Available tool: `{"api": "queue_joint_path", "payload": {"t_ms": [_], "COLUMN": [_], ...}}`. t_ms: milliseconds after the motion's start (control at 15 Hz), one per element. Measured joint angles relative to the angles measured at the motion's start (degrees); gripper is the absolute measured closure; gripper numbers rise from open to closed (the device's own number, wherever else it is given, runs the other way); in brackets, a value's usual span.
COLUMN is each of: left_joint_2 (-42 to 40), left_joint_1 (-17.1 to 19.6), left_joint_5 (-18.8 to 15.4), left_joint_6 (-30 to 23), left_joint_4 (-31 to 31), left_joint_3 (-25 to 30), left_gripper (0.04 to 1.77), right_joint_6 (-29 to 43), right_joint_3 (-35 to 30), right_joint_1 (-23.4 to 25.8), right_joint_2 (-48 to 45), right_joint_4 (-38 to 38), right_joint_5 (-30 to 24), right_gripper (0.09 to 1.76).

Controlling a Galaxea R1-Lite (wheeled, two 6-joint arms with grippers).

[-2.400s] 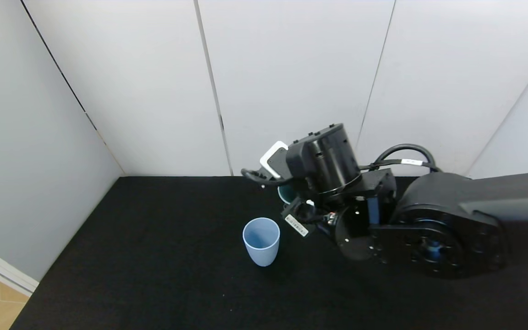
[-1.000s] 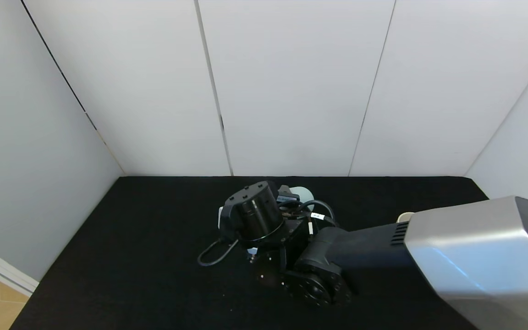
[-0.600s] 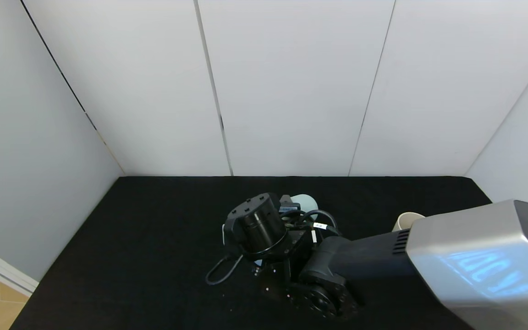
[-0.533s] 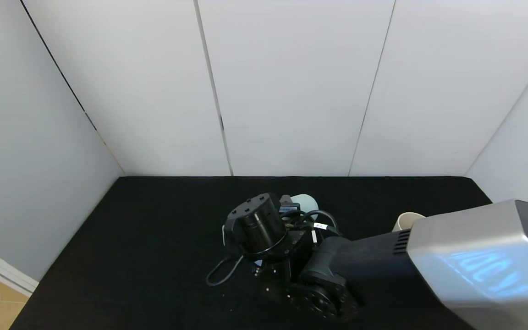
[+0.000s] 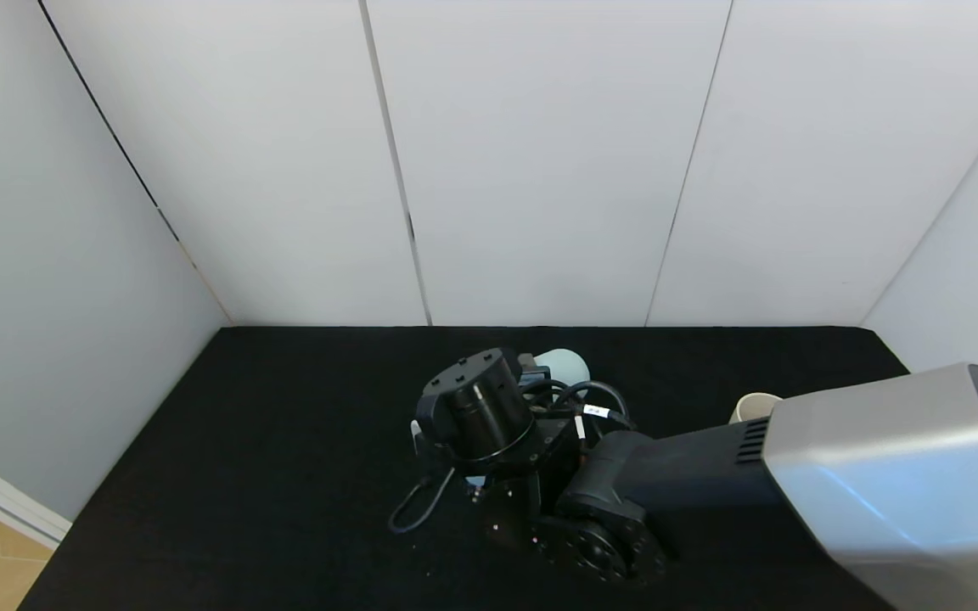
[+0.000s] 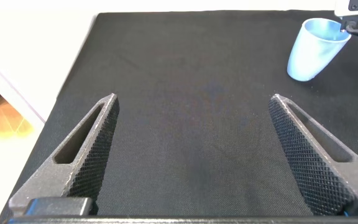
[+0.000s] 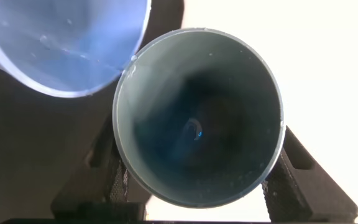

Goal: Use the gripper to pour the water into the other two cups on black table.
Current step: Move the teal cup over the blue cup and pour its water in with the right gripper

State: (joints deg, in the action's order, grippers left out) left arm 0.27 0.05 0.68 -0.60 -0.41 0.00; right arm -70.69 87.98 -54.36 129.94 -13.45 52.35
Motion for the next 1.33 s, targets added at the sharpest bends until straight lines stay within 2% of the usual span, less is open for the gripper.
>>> {"api": "queue_joint_path", "payload": {"t_ms": [200,600,933,1333], "left_joint_2": [0.00,0.00,0.00,0.00], "left_joint_1": [0.00,0.00,-0.02,-0.02], "left_joint_5": [0.00,0.00,0.00,-0.02], "left_joint_6": [0.00,0.02,0.00,0.00], "left_joint_4": [0.00,0.00,0.00,0.00], "left_joint_3": [0.00,0.00,0.00,0.00], "left_gripper": [0.09,0.09,0.09,0.09], "right_joint_6": [-4.66,-18.05,-25.14,-35.45], "right_joint_3": [0.66,0.20,-0.61,-4.46], "right_joint_1": [0.11,0.65,0.48,0.50], "right_joint_2": [0.00,0.35,0.85,1.27], "right_joint_4": [-3.28,-15.13,-20.42,-33.88], "right_joint_5": [-0.01,-0.12,-0.15,-0.52], "right_gripper": [0.66,0.66,0.66,0.66]}}
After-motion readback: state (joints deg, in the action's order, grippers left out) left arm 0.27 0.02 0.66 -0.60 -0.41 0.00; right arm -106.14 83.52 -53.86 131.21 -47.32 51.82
